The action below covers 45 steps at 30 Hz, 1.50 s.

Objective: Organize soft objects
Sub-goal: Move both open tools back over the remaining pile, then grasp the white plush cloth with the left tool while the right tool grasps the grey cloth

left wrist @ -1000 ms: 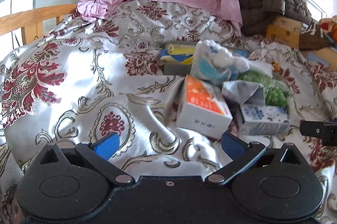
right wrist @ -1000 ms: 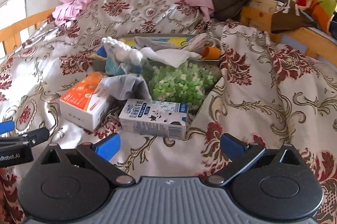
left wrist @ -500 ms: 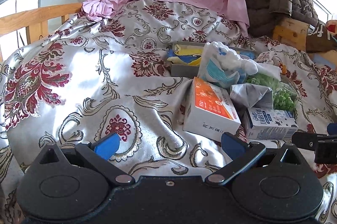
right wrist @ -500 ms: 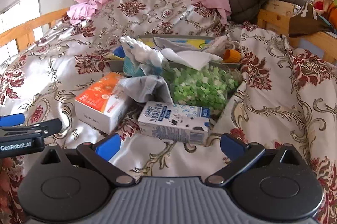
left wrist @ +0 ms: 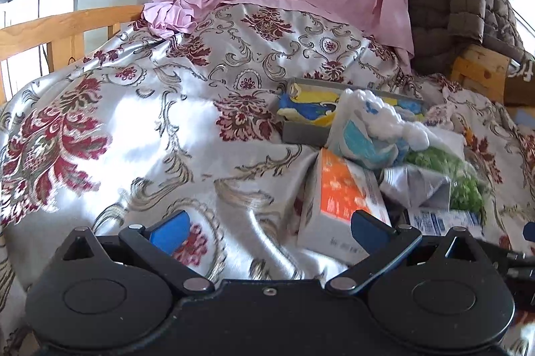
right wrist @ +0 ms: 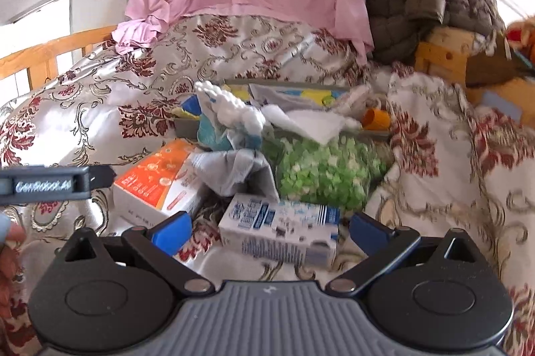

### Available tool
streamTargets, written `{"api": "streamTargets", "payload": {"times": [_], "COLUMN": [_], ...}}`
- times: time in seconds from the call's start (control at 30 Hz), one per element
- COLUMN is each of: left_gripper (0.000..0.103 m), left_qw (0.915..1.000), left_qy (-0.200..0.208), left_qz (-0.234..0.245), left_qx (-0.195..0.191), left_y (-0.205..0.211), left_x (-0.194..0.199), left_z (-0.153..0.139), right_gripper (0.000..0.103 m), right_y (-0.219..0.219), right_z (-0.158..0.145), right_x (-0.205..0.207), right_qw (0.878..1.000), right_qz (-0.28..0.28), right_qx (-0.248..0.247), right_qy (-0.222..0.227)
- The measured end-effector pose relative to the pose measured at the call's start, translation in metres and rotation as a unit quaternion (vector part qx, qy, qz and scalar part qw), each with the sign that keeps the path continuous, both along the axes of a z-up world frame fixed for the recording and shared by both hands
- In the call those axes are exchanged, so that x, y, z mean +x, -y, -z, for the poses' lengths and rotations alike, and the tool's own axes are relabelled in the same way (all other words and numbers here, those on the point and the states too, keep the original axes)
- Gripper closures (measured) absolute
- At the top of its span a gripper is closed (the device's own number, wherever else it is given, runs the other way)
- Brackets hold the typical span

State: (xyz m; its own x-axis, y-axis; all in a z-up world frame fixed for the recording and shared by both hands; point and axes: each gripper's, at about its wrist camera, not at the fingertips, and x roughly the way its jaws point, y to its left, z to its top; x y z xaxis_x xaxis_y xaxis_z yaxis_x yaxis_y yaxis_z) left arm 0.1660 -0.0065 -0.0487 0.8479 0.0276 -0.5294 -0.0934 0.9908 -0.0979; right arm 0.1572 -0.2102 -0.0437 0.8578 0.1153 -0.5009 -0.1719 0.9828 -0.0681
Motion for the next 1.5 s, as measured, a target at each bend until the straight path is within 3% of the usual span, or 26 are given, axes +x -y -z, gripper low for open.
{"api": "streamTargets", "payload": {"times": [0.27, 0.5, 0.83, 0.93, 1.1, 1.5], "left_gripper": [0.001, 0.001, 0.001, 0.005, 0.014, 0.039], "left_qw": [0.9998, 0.9985, 0.9902, 0.9861, 0.9825, 0.9739], "left_qy": [0.016, 0.017, 0.014, 0.006, -0.017, -0.087], "left_qz": [0.008, 0.026, 0.092, 0.104, 0.105, 0.095], "left_qx": [0.000, -0.045, -0.104, -0.129, -0.153, -0.187], "left_y": [0.012, 0.017, 0.053, 0.063, 0.074, 0.072], "left_x": [0.038, 0.075, 0.128, 0.143, 0.163, 0.193], "left_z": [-0.010, -0.021, -0.033, -0.033, -0.032, -0.025], "right_gripper": [0.000, 0.001, 0.006, 0.015, 0.017, 0.030], "right_y": [-0.008, -0.006, 0.003, 0.003, 0.004, -0.014], "right_z": [-0.002, 0.010, 0.019, 0.020, 0.020, 0.028], "right_x": [0.028, 0.060, 0.068, 0.069, 0.071, 0.066], "right_qw": [0.997, 0.997, 0.995, 0.994, 0.994, 0.990], "right_qz": [-0.030, -0.062, -0.083, -0.085, -0.090, -0.113], "right_qx": [-0.022, -0.009, 0.020, 0.016, 0.018, -0.049], "right_qy": [0.062, 0.051, 0.061, 0.064, 0.062, 0.067]}}
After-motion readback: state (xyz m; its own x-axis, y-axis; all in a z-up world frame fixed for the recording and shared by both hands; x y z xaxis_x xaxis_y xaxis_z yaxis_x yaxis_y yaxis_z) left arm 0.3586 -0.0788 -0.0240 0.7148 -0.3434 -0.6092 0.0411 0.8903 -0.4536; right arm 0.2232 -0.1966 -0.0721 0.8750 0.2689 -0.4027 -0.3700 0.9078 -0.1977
